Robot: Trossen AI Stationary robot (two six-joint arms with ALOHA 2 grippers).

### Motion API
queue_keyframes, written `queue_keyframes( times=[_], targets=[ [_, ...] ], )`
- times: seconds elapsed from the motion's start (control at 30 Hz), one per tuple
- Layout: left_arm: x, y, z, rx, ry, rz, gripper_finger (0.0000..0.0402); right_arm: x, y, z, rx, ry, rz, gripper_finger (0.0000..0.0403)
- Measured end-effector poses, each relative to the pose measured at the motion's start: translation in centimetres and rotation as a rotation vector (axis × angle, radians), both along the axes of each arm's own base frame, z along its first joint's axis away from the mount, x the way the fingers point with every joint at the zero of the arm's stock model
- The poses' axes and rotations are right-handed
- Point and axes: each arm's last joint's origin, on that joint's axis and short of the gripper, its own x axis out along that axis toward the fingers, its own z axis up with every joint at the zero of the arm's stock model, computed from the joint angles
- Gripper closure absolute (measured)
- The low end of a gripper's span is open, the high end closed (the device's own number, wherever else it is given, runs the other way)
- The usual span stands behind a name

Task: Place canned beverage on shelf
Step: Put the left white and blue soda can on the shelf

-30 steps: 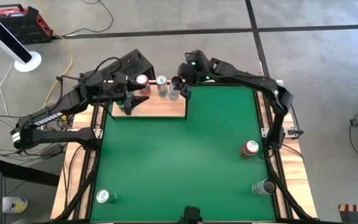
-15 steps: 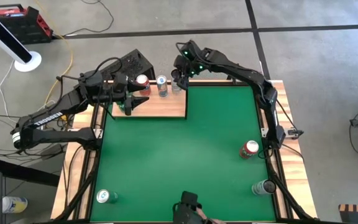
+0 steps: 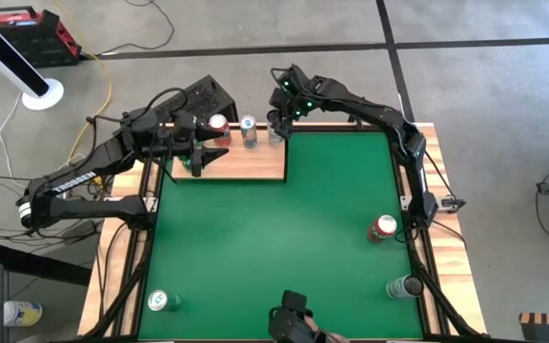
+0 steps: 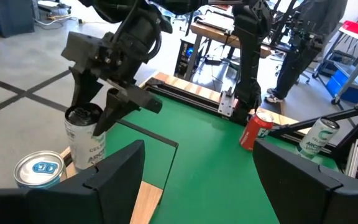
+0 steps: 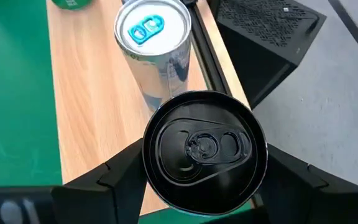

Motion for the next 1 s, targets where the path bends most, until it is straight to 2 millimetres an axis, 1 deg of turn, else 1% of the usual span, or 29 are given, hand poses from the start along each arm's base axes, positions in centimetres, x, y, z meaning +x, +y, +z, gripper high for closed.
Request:
queue_keyframes(
  times=[0.4, 0.6, 1.0],
  targets=[
    [0.0, 0.0, 0.0, 0.001, 0.000, 0.000, 0.0118, 0.1, 0.0, 0.1, -0.005, -0.016, 0.006, 0.0130],
    [0.0, 0.0, 0.0, -0.004, -0.001, 0.001, 0.0118, 0.6, -0.4, -1.1, 0.035, -0.008, 0.010, 0.0130],
    [0.0, 0.0, 0.0, -0.015, -0.003, -0.001, 0.0118, 0.5, -0.2, -1.1, 0.044, 0.001, 0.010, 0.0130]
  ],
)
